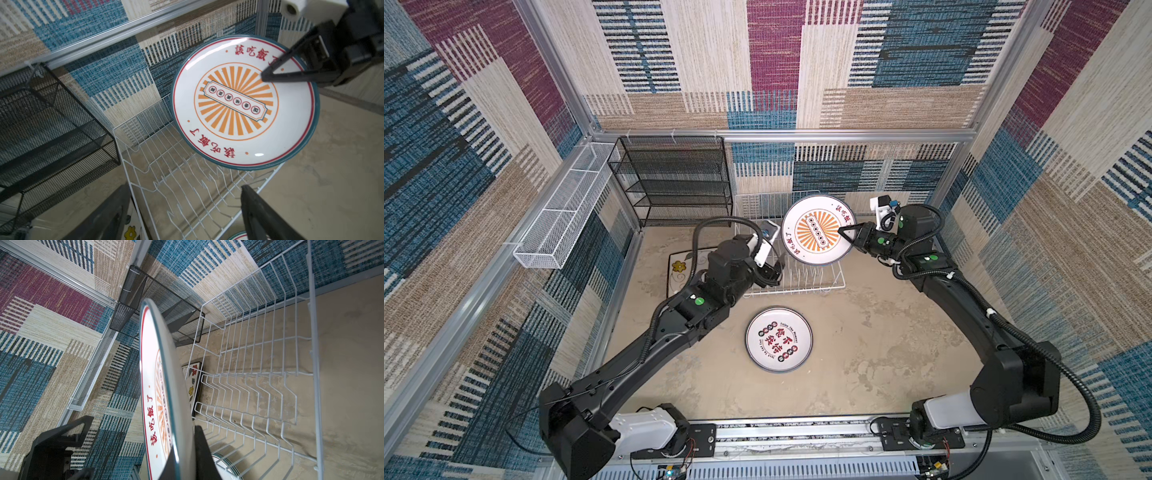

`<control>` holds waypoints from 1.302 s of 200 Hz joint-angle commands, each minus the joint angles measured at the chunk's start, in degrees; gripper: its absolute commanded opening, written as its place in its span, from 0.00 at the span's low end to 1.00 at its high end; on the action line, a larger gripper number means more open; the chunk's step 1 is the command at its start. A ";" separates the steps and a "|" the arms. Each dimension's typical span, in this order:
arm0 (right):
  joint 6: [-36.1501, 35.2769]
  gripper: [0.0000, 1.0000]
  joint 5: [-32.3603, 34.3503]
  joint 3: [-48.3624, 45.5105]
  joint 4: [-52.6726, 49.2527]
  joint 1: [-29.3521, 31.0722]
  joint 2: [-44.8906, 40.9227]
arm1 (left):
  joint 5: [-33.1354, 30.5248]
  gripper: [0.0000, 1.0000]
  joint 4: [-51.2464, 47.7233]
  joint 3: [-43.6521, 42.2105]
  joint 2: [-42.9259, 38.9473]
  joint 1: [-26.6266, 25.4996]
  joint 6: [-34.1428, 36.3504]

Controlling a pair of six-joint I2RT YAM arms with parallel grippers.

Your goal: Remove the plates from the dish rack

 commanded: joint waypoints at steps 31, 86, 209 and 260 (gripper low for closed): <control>-1.12 0.00 -3.14 0.96 2.61 0.00 1.00 | 22.82 0.92 1.29 1.83 3.12 8.58 -24.89; -2.21 0.00 -7.54 0.97 2.43 0.04 1.88 | 34.45 0.94 7.23 4.10 11.77 13.21 -38.30; -3.77 0.00 -13.56 0.32 2.36 0.01 3.57 | 48.39 0.49 6.69 11.93 24.33 13.31 -45.21; -3.62 0.00 -14.03 -0.32 2.96 -0.01 3.74 | 50.80 0.17 7.76 11.53 24.29 13.31 -45.88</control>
